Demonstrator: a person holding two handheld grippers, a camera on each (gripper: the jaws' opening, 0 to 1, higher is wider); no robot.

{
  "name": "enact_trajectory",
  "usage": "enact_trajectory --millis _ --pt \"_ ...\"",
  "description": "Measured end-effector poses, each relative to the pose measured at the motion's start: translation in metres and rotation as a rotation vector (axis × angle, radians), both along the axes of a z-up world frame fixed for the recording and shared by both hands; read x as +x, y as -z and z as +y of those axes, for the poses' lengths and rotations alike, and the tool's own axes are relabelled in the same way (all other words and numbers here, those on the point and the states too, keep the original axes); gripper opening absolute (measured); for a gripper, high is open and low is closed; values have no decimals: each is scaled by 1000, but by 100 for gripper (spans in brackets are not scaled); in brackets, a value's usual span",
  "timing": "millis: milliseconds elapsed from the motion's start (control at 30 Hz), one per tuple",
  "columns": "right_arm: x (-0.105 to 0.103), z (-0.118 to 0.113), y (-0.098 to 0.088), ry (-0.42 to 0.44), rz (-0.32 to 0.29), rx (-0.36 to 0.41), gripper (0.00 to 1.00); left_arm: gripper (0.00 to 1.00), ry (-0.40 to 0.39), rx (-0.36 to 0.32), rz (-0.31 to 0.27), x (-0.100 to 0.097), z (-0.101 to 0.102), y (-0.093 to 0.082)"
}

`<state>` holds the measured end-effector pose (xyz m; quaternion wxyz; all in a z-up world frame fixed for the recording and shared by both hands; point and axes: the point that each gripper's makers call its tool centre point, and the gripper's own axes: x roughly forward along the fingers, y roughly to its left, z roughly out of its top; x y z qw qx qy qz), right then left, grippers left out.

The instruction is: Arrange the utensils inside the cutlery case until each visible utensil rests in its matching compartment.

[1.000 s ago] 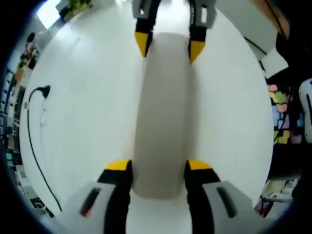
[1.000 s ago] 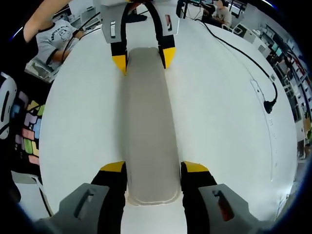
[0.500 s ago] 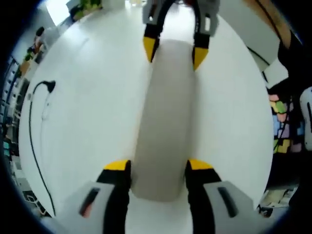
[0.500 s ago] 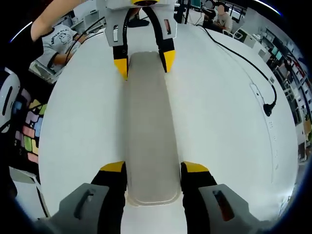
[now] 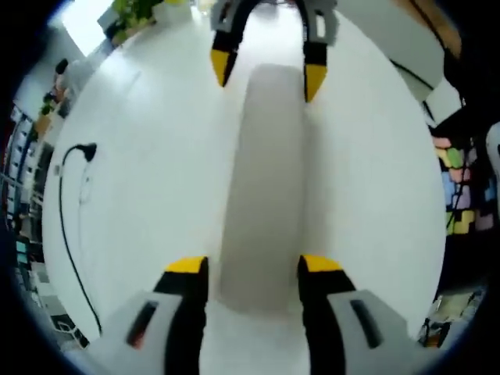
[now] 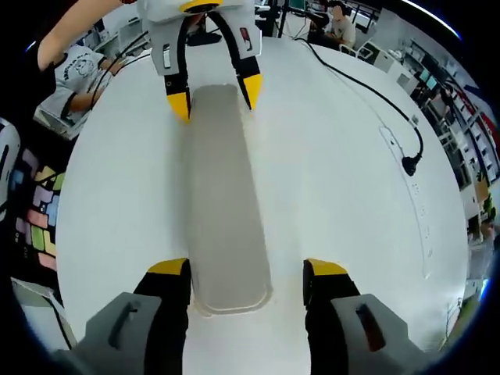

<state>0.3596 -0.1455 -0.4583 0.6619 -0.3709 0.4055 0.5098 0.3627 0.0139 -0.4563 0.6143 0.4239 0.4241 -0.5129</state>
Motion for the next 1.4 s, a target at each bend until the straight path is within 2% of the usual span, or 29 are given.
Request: enact_trajectory --millis 167,233,333,367,433,467,533,567,600,667,733,833,867,900,1000,1100,1200,1267,1300,1367,1400 --pt "2 -3 -16 37 -50 76 62 49 -73 -58 -35 4 13 -24" --pt "5 -4 -21 70 -86 119 63 49 -85 -104 -34 0 15 -31" --pt "5 -7 -27 124 -126 161 61 45 -151 -178 -32 -2 18 -37" --pt "6 -6 -31 152 -146 209 61 44 -175 -202 -38 -1 19 -38" --pt "9 -9 -43 228 -210 282 59 39 -224 -276 -73 4 18 -43" --pt "10 -11 -54 261 -264 342 59 37 -242 -341 -105 6 15 -48" --pt "11 -15 -68 335 -333 437 58 33 -286 -446 -138 6 11 -56" --pt "8 -15 -69 341 -356 467 59 32 -296 -481 -135 3 10 -57" --pt "5 -16 -68 331 -376 465 59 30 -300 -498 -135 -1 10 -56" --pt "2 -23 -65 386 -431 475 59 26 -339 -523 -170 -2 13 -55" --pt "-1 -25 -68 451 -460 551 58 25 -352 -551 -235 -2 15 -55" --pt "-8 -32 -75 538 -517 649 56 25 -425 -618 -330 -2 20 -60" --pt "-10 -33 -77 549 -541 662 56 25 -479 -649 -379 -4 23 -64" --pt "-12 -34 -77 563 -552 670 56 25 -486 -674 -412 -7 24 -66" --pt "-15 -38 -85 600 -593 695 56 25 -537 -784 -467 -14 24 -76" --pt "-20 -41 -98 628 -678 721 55 25 -638 -891 -513 -18 33 -84" --pt "-27 -49 -109 691 -747 767 57 25 -664 -915 -568 -26 42 -84" --pt "-29 -63 -114 737 -817 775 68 27 -696 -869 -606 -37 53 -79" --pt "-31 -71 -113 757 -833 769 69 29 -682 -846 -641 -43 56 -78" --pt "-37 -81 -108 776 -832 752 61 29 -671 -849 -677 -51 59 -80" --pt "-39 -87 -107 802 -837 750 60 29 -675 -862 -688 -55 62 -83"
